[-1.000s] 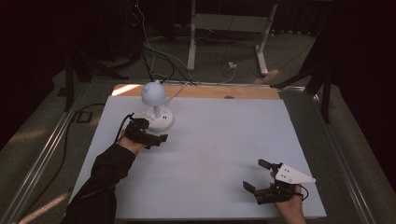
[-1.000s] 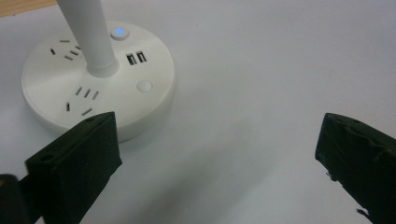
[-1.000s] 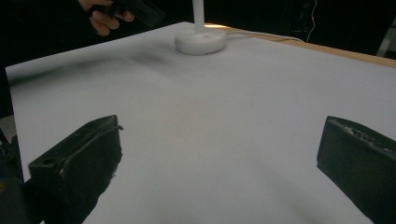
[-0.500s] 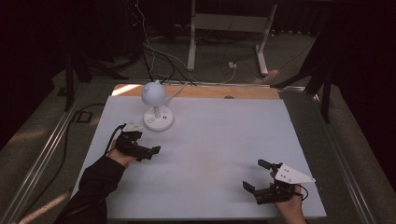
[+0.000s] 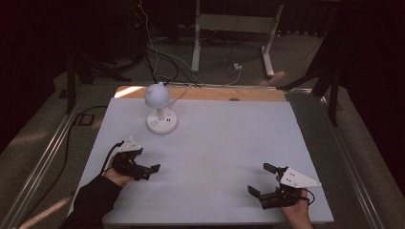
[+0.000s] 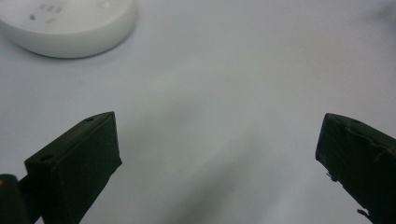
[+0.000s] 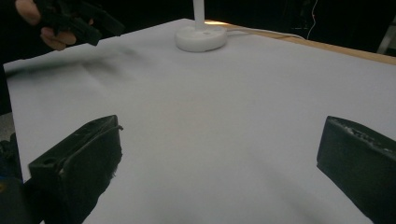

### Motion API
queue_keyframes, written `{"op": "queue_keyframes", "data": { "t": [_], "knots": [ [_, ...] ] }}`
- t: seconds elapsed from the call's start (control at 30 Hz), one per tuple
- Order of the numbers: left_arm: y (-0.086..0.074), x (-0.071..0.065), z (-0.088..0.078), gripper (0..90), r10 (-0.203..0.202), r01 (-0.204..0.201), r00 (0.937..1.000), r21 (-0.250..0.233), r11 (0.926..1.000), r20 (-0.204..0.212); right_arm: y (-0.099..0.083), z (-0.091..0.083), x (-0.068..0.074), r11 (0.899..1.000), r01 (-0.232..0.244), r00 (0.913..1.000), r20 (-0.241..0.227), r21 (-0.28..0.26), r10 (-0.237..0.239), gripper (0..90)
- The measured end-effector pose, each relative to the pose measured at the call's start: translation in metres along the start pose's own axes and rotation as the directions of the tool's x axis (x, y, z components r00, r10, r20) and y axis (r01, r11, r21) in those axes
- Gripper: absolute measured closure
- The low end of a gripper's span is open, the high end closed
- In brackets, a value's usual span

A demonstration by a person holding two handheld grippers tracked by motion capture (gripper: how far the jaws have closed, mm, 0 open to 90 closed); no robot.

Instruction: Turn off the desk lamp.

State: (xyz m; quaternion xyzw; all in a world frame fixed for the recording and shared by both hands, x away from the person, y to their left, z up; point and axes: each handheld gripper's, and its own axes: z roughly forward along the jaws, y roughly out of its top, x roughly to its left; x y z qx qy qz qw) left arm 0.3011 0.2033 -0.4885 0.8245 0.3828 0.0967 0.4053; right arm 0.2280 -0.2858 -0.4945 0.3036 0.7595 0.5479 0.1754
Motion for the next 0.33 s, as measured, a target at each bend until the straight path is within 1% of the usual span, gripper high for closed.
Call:
{"op": "queue_keyframes", "data": {
  "t": [0.1,0.13,0.17,0.2,0.27,0.33],
  "knots": [
    [-0.008,-0.004,0.000,0.5,0.012,-0.011,0.9996,-0.030,0.9995,0.027,0.000,0.000,0.000,1.000,0.002,1.0000,0.001,0.000,-0.002,0.0],
    [-0.010,-0.004,0.000,0.5,0.014,-0.012,0.9989,-0.031,0.9994,0.045,0.000,-0.001,0.000,1.000,0.002,1.0000,0.002,0.000,-0.002,0.0],
    [-0.012,-0.005,0.000,0.5,0.016,-0.014,0.9986,-0.031,0.9994,0.051,0.000,-0.001,0.000,1.000,0.001,1.0000,0.001,0.000,-0.001,0.0],
    [-0.014,-0.006,0.000,0.5,0.021,-0.019,0.9988,-0.038,0.9991,0.045,0.000,-0.001,0.000,1.000,0.000,1.0000,0.001,-0.001,0.000,0.0],
    [-0.016,-0.006,0.001,0.5,0.028,-0.025,0.9981,-0.043,0.9988,0.055,0.000,-0.001,0.000,1.000,-0.001,1.0000,0.001,0.000,0.001,0.0],
    [-0.017,-0.007,0.002,0.5,0.036,-0.034,0.9978,-0.047,0.9983,0.056,0.000,-0.001,0.000,1.000,0.000,1.0000,0.000,0.000,0.000,0.0]
  ]
}}
